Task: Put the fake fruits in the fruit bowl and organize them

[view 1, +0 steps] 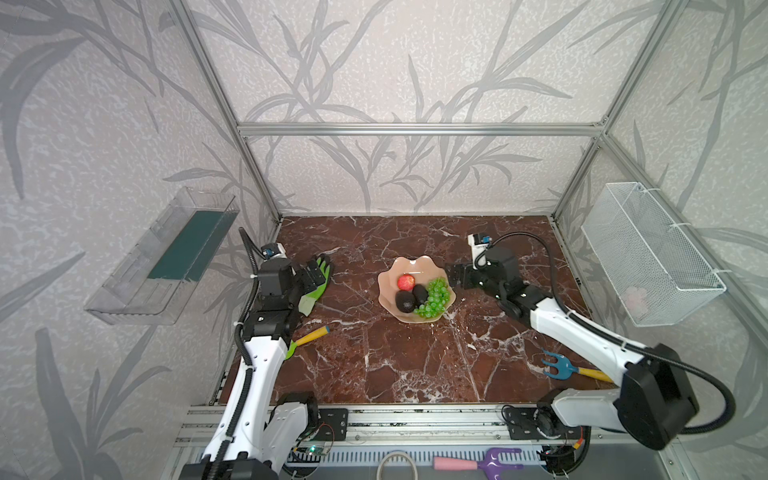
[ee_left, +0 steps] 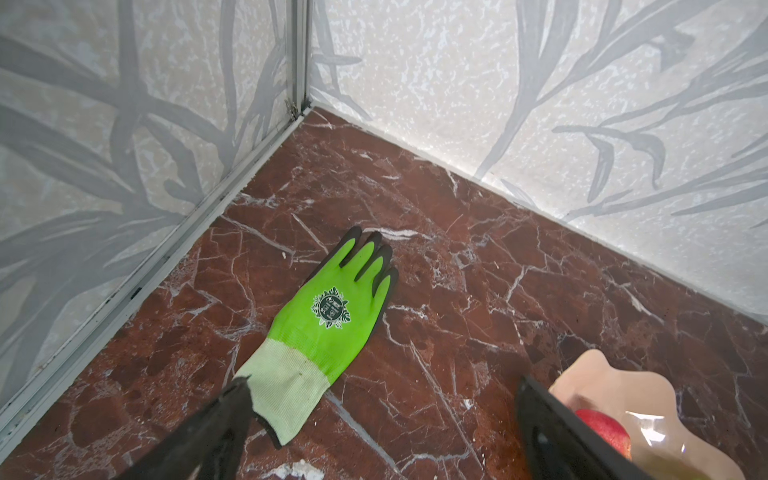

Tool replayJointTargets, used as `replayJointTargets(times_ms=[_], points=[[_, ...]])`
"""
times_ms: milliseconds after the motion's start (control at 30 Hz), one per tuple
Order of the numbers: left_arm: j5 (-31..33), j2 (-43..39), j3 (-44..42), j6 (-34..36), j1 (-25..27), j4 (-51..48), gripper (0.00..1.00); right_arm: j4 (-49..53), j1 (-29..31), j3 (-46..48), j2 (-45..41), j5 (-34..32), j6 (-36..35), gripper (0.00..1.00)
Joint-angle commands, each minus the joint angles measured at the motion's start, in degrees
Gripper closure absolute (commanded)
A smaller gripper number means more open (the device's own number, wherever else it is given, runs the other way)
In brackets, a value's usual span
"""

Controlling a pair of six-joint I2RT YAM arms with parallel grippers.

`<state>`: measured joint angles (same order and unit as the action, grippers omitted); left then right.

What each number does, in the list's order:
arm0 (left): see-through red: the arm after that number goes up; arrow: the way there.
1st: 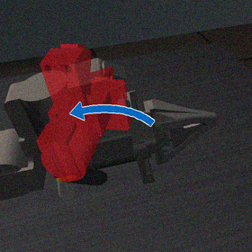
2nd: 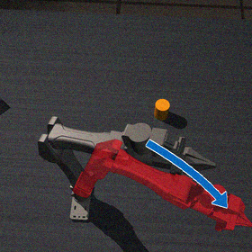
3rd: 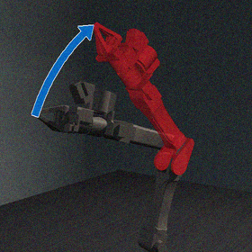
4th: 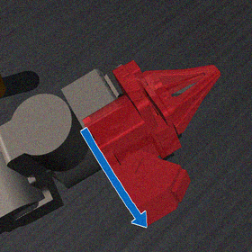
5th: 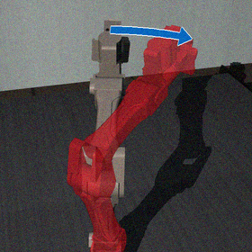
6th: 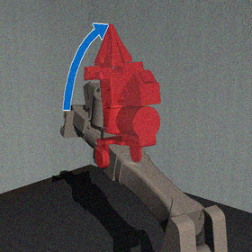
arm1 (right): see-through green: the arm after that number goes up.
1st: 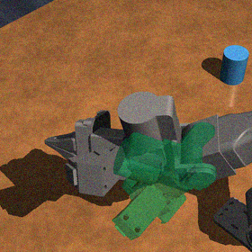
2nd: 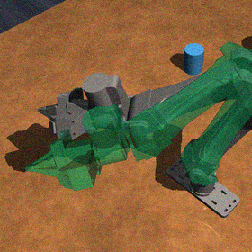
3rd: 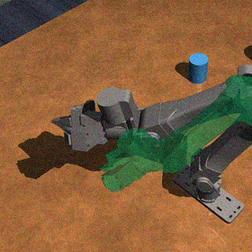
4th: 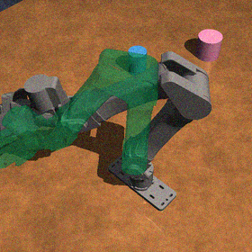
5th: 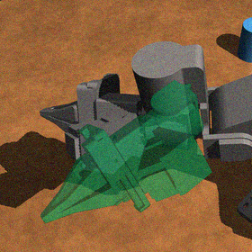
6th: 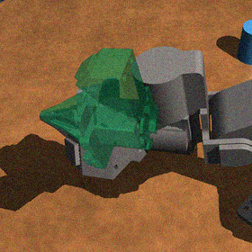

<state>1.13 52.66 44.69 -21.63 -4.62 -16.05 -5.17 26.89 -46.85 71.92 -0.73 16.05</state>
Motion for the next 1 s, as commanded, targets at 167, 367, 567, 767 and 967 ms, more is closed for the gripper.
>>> replayJointTargets(times_ms=[167,367,567,767,967], points=[[3.2,-2.2,-11.9,0.7,-0.2,19.9,0.0,-12.6,-18.4,17.6,-9.3,0.6,-11.0,0.01],[9.5,-1.7,-20.1,10.0,0.4,30.8,0.0,-36.2,-21.2,28.4,-1.2,-6.0,-16.5,0.01],[10.5,8.6,-24.4,17.0,1.2,44.1,0.0,-62.4,-22.0,33.2,15.6,-2.3,-18.5,0.01],[7.7,19.2,-27.3,17.3,1.7,57.5,0.0,-63.1,-22.5,31.7,19.3,-1.2,-18.4,0.01],[3.3,28.0,-26.4,18.9,1.8,66.4,0.01,-63.0,-22.5,31.4,19.5,-1.0,-18.6,0.01]])
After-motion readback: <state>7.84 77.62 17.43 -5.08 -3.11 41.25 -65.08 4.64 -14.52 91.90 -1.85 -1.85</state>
